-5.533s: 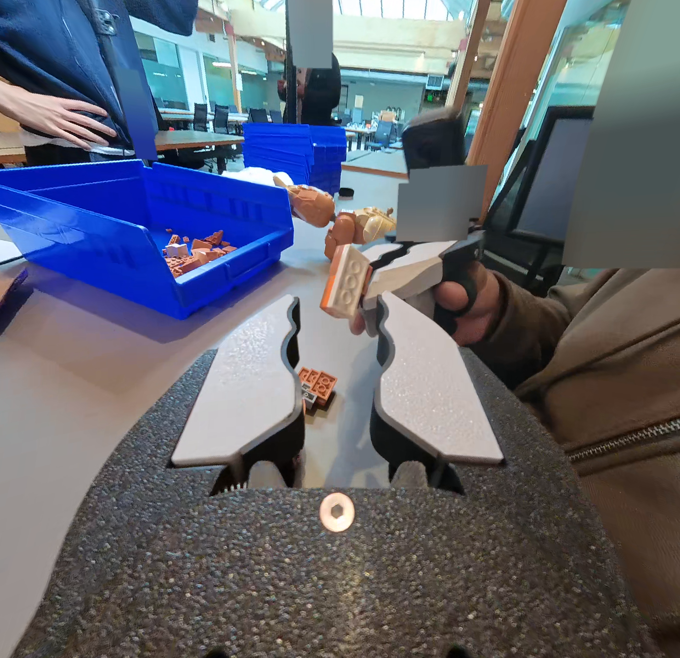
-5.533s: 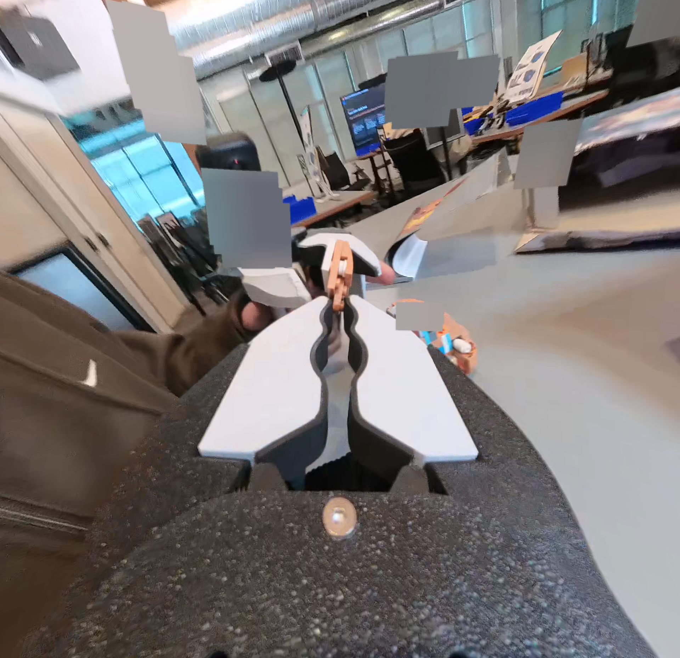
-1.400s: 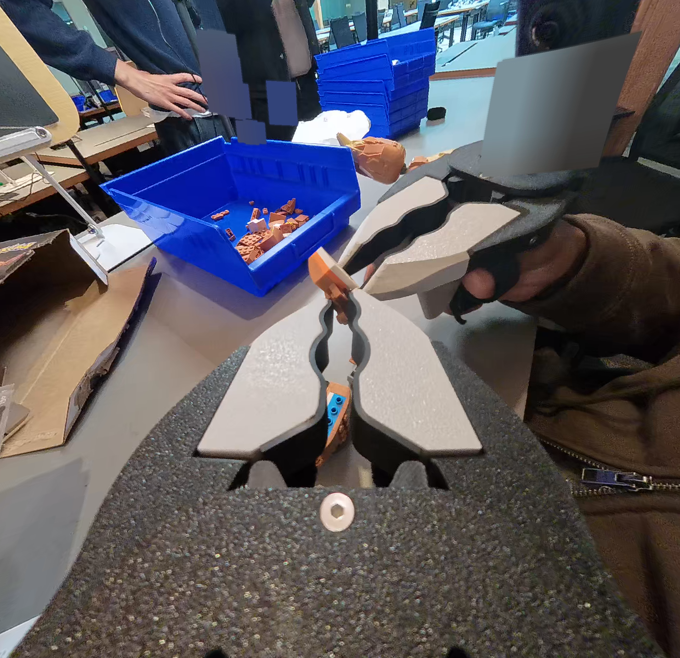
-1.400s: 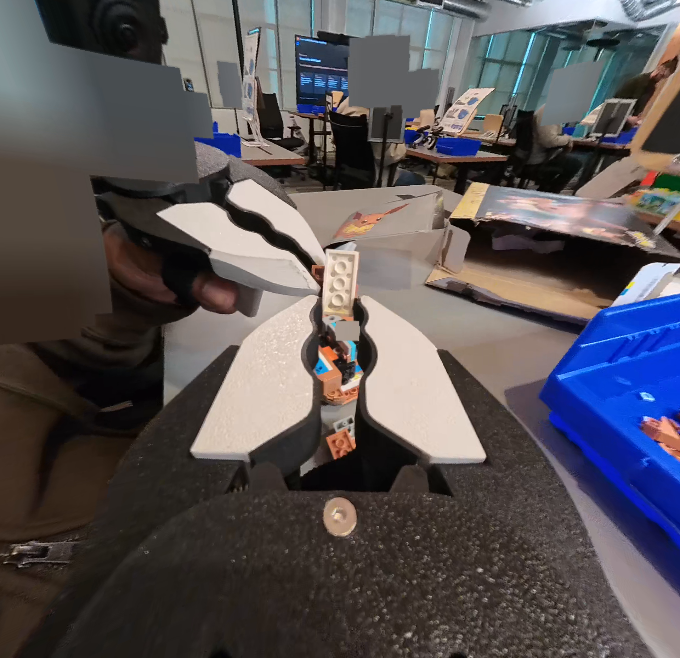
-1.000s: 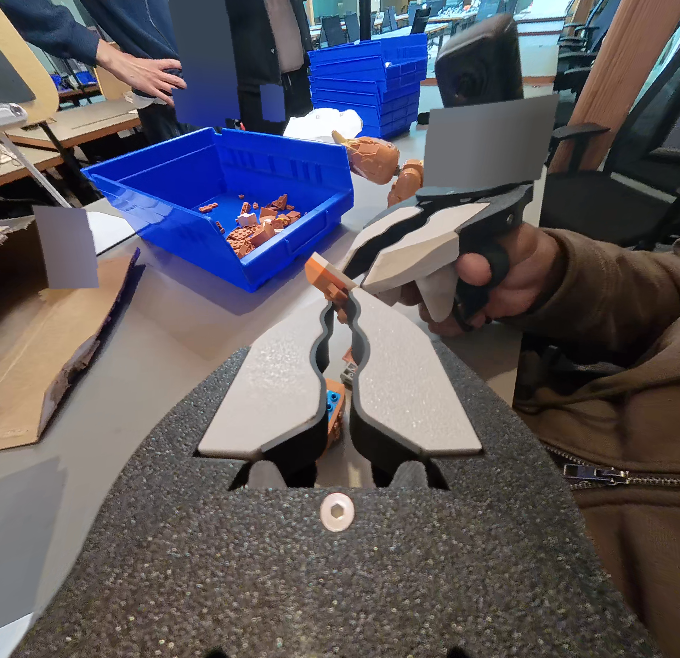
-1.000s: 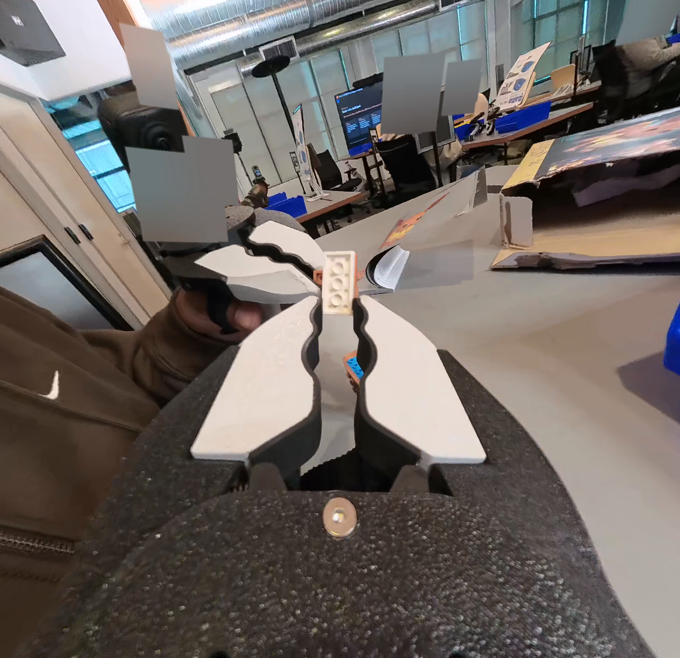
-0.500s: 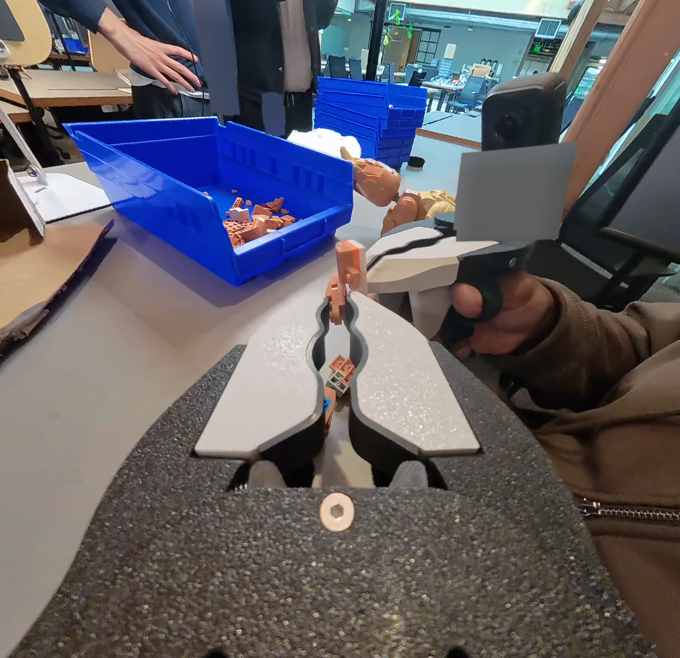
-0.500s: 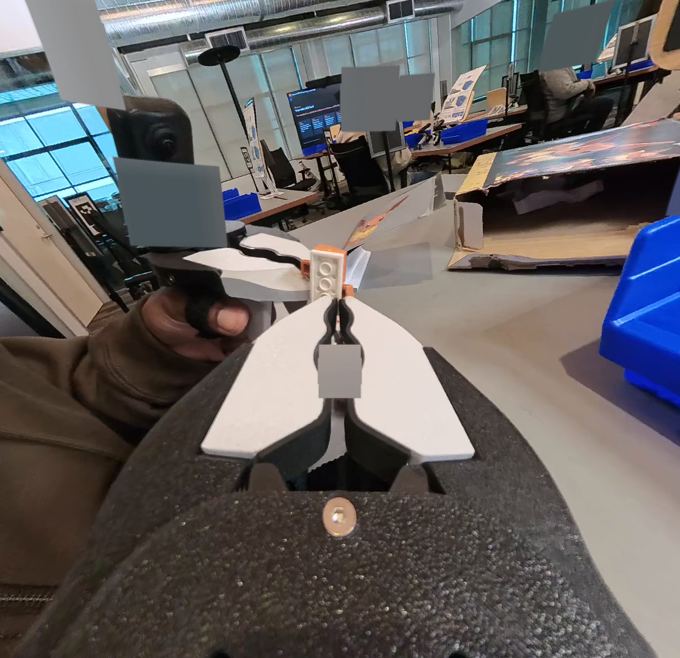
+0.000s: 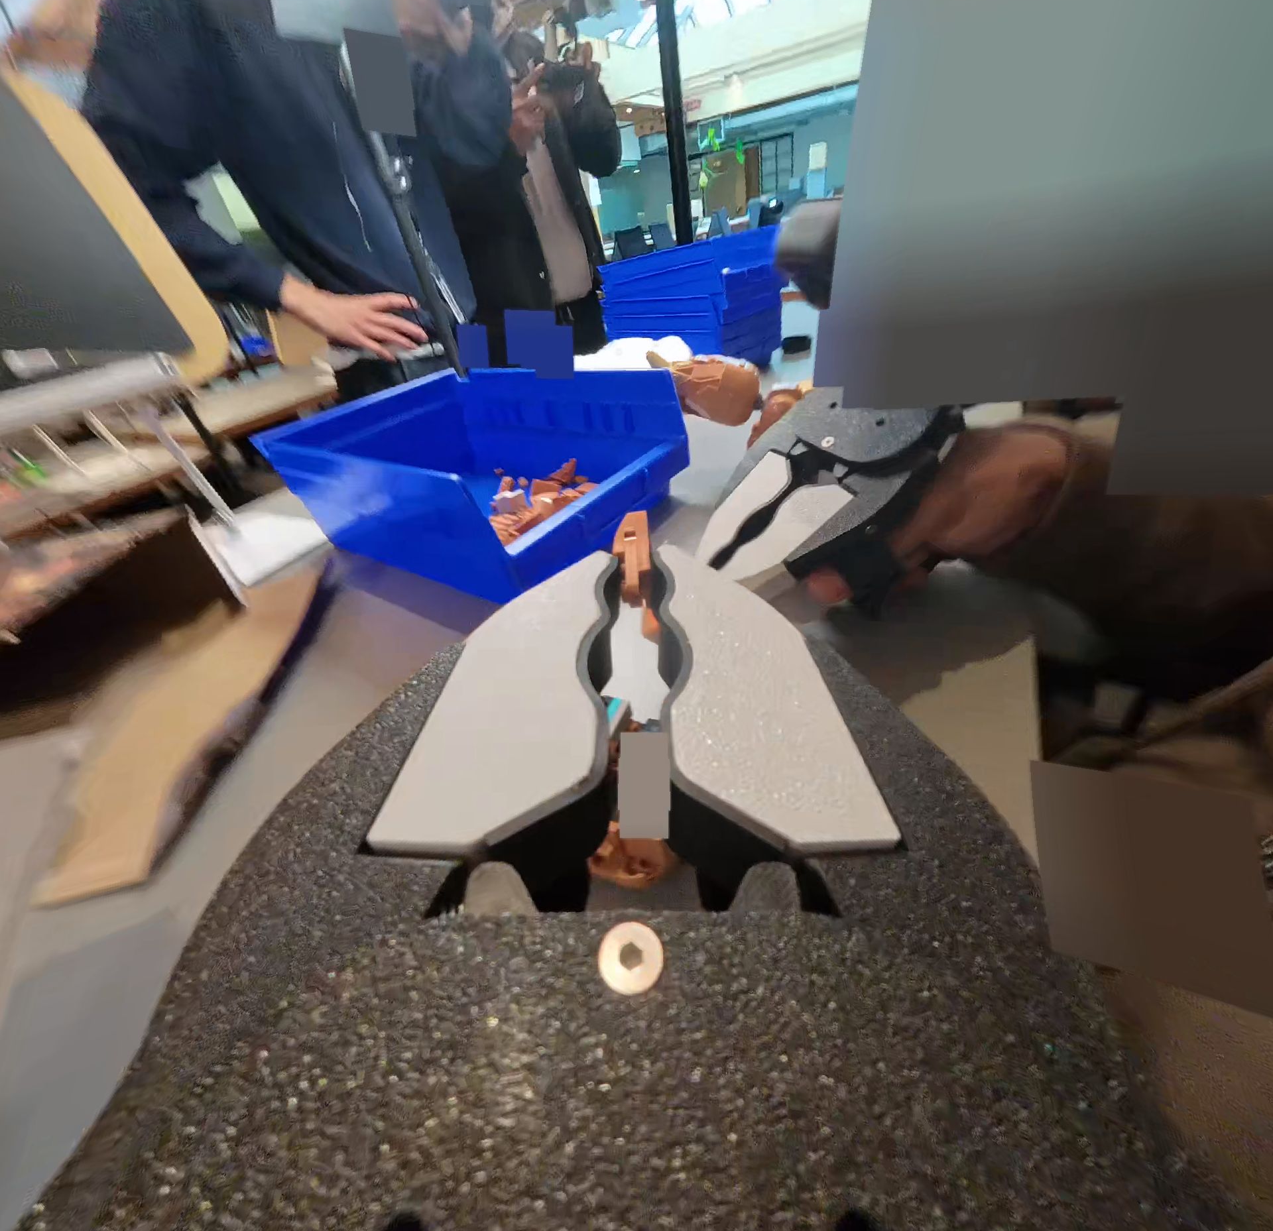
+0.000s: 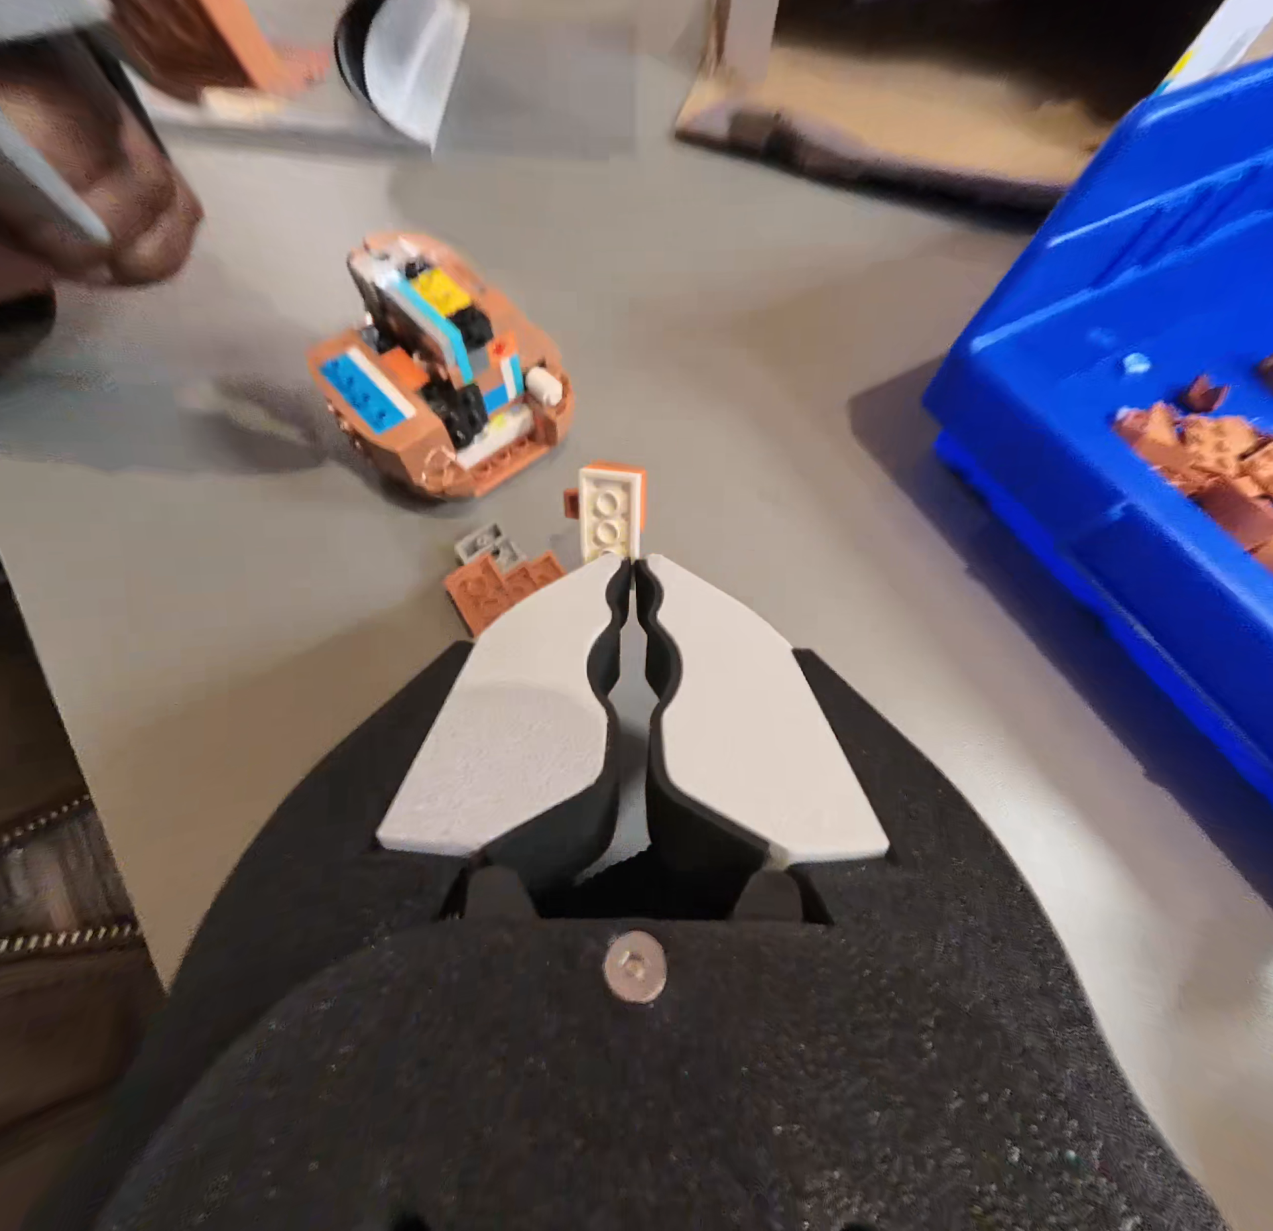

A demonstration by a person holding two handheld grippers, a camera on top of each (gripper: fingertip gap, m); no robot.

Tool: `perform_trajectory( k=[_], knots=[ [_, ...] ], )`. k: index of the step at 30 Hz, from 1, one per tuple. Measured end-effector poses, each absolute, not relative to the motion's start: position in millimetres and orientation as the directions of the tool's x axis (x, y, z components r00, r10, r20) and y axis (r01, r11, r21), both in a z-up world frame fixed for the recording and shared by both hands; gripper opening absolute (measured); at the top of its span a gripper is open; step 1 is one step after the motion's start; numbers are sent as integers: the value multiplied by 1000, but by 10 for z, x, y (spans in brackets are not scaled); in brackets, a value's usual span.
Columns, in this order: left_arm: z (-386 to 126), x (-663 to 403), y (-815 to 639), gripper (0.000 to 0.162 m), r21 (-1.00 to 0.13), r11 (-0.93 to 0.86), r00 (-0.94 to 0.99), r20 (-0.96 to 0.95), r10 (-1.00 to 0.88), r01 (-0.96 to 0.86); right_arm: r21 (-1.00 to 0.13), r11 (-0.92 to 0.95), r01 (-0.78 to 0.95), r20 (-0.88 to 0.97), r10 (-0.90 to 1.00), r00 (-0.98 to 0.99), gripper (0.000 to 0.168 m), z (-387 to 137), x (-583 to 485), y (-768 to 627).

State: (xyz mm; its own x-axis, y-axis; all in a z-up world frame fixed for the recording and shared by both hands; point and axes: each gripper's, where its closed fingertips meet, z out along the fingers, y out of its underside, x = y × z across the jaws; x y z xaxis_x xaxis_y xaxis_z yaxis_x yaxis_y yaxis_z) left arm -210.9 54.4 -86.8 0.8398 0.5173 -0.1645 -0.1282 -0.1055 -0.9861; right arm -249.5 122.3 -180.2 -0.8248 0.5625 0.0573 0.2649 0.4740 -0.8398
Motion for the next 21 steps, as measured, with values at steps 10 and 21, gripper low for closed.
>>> perform_trajectory(
  k=[10,21],
  knots=[
    [-833,-1895,644,8,-831,-283,697,-556,452,-479,-811,530,249,73,513,-855,11,-1866,-2436,1182],
    [-840,-1830,765,8,-700,-375,571,-714,406,-608,-935,7,355,-351,129,-928,23,-916,-1907,854]
  ],
)
